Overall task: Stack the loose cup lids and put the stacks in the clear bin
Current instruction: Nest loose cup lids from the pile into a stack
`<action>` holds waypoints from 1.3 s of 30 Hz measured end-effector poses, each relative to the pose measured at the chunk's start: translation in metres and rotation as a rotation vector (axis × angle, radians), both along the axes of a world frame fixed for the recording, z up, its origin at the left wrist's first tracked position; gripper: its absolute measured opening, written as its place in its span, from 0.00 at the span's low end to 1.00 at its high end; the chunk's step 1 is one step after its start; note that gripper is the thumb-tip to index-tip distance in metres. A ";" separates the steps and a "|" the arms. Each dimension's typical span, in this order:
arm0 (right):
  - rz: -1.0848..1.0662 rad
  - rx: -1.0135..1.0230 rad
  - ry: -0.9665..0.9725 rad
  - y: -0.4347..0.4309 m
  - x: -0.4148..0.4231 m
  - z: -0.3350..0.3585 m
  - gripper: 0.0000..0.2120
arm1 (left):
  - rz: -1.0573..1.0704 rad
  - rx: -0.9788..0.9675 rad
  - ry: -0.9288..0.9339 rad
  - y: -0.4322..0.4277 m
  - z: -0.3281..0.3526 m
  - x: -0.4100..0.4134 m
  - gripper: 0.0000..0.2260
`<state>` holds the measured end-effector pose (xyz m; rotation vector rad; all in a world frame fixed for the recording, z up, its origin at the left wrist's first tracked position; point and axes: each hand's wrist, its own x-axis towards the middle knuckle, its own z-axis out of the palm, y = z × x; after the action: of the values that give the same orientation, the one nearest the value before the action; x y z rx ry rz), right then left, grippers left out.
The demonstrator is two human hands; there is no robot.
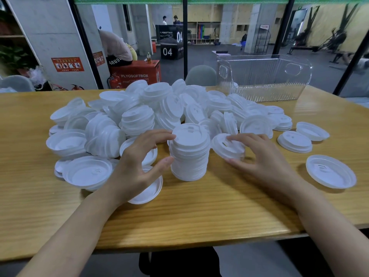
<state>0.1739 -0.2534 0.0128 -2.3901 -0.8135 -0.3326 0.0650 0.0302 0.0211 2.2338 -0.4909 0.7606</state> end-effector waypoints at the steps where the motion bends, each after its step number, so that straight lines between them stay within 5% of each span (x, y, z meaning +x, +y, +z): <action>1: 0.011 0.065 0.013 0.002 -0.001 0.002 0.28 | 0.001 0.000 0.001 0.000 0.000 0.000 0.17; 6: 0.119 0.360 0.130 0.019 -0.010 0.023 0.26 | 0.016 -0.019 0.014 -0.001 -0.001 -0.001 0.20; 17: 0.323 0.125 0.066 0.059 -0.013 0.044 0.25 | 0.061 -0.068 0.019 -0.001 0.001 -0.002 0.25; 34: 0.321 0.124 0.023 0.058 -0.017 0.038 0.29 | 0.011 -0.005 -0.012 0.001 -0.001 0.000 0.21; 39: 0.322 0.210 -0.060 0.044 -0.021 0.030 0.21 | 0.007 -0.004 -0.020 0.001 -0.001 0.000 0.20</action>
<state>0.1525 -0.2098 0.0425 -2.0246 -1.1147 -0.3408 0.0652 0.0311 0.0199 2.2274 -0.4904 0.7873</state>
